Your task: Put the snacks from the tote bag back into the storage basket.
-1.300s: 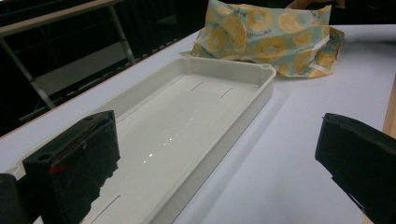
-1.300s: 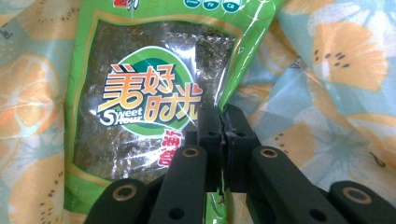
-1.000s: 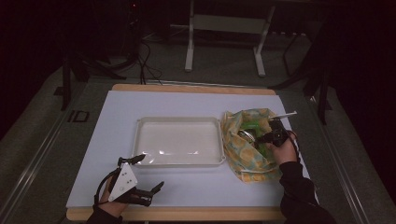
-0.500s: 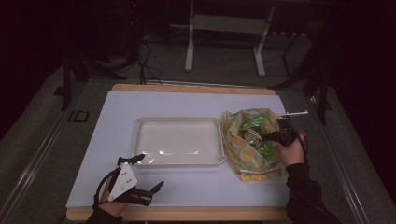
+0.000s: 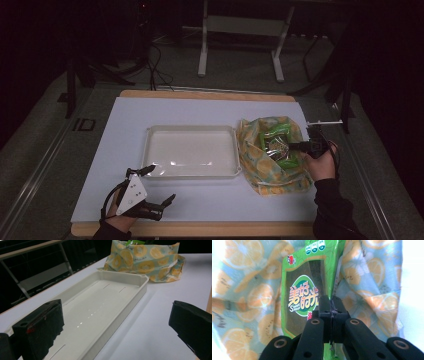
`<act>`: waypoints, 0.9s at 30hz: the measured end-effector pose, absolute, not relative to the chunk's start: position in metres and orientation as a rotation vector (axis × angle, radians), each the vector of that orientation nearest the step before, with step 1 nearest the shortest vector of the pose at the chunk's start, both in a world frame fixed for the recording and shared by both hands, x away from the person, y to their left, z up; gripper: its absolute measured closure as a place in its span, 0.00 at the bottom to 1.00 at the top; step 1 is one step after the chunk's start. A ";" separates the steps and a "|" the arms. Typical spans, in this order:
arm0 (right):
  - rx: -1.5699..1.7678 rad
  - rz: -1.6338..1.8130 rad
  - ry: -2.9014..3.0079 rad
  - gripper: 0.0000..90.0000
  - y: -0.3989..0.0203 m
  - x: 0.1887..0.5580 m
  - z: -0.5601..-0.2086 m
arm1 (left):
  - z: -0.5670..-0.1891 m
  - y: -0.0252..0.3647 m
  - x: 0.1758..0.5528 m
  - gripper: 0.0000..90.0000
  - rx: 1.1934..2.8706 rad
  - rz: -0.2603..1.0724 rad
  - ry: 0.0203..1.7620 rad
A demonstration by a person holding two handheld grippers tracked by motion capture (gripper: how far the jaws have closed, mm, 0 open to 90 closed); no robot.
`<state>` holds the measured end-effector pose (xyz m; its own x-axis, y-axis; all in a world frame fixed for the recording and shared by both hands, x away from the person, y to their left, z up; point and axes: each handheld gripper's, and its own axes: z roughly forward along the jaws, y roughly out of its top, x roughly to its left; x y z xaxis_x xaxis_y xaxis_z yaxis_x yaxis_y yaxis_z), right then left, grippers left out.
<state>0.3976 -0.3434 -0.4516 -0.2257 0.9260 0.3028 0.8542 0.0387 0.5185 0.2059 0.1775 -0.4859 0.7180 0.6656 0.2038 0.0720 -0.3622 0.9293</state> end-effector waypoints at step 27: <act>1.893 1.045 2.080 0.99 -0.378 0.377 -0.419 | -0.486 0.177 0.205 0.00 1.856 0.693 0.576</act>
<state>0.3767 -0.3777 -0.4188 -0.1979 0.9195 0.3396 0.8212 -0.0337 0.5696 0.2053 0.1766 -0.4855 0.7189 0.6660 0.1989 0.0739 -0.3578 0.9309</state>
